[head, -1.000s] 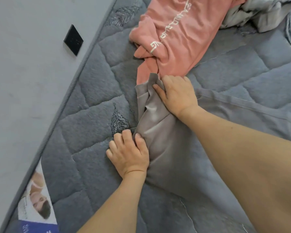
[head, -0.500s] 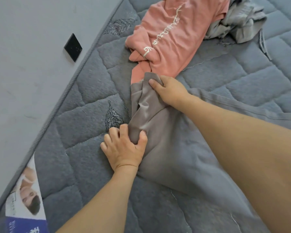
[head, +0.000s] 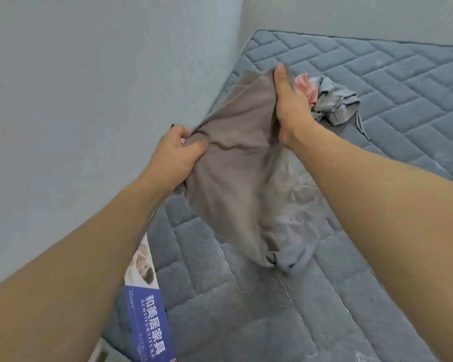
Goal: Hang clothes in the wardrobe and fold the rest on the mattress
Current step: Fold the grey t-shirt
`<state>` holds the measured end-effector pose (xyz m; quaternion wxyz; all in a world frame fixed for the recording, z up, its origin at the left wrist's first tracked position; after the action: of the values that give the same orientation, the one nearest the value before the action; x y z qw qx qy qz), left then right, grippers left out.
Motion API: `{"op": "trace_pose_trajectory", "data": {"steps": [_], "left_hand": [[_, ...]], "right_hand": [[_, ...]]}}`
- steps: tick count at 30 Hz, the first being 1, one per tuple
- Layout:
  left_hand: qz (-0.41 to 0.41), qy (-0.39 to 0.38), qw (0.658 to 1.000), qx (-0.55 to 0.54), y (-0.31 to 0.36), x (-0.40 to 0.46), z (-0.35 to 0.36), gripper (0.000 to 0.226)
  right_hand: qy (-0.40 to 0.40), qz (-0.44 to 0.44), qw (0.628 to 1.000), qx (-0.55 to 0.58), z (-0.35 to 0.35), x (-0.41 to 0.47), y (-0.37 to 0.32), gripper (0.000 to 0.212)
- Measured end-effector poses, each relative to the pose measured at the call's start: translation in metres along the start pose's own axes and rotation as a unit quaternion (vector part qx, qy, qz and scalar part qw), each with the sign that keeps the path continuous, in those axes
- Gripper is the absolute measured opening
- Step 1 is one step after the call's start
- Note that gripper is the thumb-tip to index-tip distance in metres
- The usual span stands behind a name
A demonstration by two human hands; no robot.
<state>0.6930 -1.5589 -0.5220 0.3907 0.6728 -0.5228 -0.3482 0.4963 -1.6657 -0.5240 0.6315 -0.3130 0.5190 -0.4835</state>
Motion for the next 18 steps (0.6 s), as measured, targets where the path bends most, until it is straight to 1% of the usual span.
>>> {"op": "trace_pose_trajectory", "data": {"steps": [1, 2, 3, 4, 5, 6, 8, 11, 13, 16, 18], "left_hand": [[0.009, -0.024, 1.000, 0.015, 0.028, -0.007, -0.011, 0.020], [0.012, -0.058, 0.998, 0.027, 0.055, -0.016, -0.015, 0.017], [0.010, -0.099, 0.994, 0.039, 0.079, -0.028, -0.012, 0.016], [0.002, -0.142, 0.989, 0.048, 0.101, -0.042, -0.004, 0.021], [-0.008, -0.182, 0.981, 0.065, 0.118, -0.054, 0.009, 0.026], [-0.013, -0.215, 0.972, 0.092, 0.130, -0.067, 0.027, 0.029], [-0.012, -0.264, 0.954, 0.141, 0.142, -0.094, 0.074, 0.029], [-0.025, -0.329, 0.931, 0.156, 0.138, -0.139, 0.162, 0.028], [-0.048, -0.383, 0.913, 0.135, 0.123, -0.173, 0.224, 0.026], [-0.115, -0.478, 0.868, 0.074, 0.085, -0.236, 0.316, 0.026], [-0.162, -0.527, 0.832, 0.062, 0.056, -0.281, 0.371, 0.031]], "right_hand": [[0.000, -0.012, 0.999, 0.033, -0.003, -0.010, -0.020, 0.030], [0.006, -0.014, 0.998, 0.058, -0.010, -0.020, -0.036, 0.032], [0.016, -0.012, 0.997, 0.072, -0.020, -0.028, -0.047, 0.040], [0.027, -0.006, 0.996, 0.080, -0.033, -0.037, -0.055, 0.050], [0.037, 0.000, 0.995, 0.088, -0.049, -0.045, -0.060, 0.054], [0.047, 0.006, 0.994, 0.096, -0.068, -0.052, -0.063, 0.053], [0.072, 0.013, 0.991, 0.108, -0.114, -0.067, -0.061, 0.043], [0.096, 0.046, 0.988, 0.112, -0.200, -0.089, -0.039, 0.045], [0.114, 0.084, 0.983, 0.116, -0.265, -0.104, -0.012, 0.045], [0.160, 0.150, 0.961, 0.169, -0.369, -0.141, 0.041, 0.030], [0.215, 0.190, 0.935, 0.209, -0.434, -0.172, 0.078, 0.028]]}}
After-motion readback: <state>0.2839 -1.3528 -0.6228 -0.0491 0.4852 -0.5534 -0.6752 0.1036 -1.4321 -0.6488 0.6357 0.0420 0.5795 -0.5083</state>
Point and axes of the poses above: each hand's wrist, its own x-axis towards the middle knuckle, its own z-axis out of the palm, y = z × x, the point moved 1 cm from there along x, towards the middle knuckle, and after that the axes turned 6 degrees about z, right-handed, at the moved point
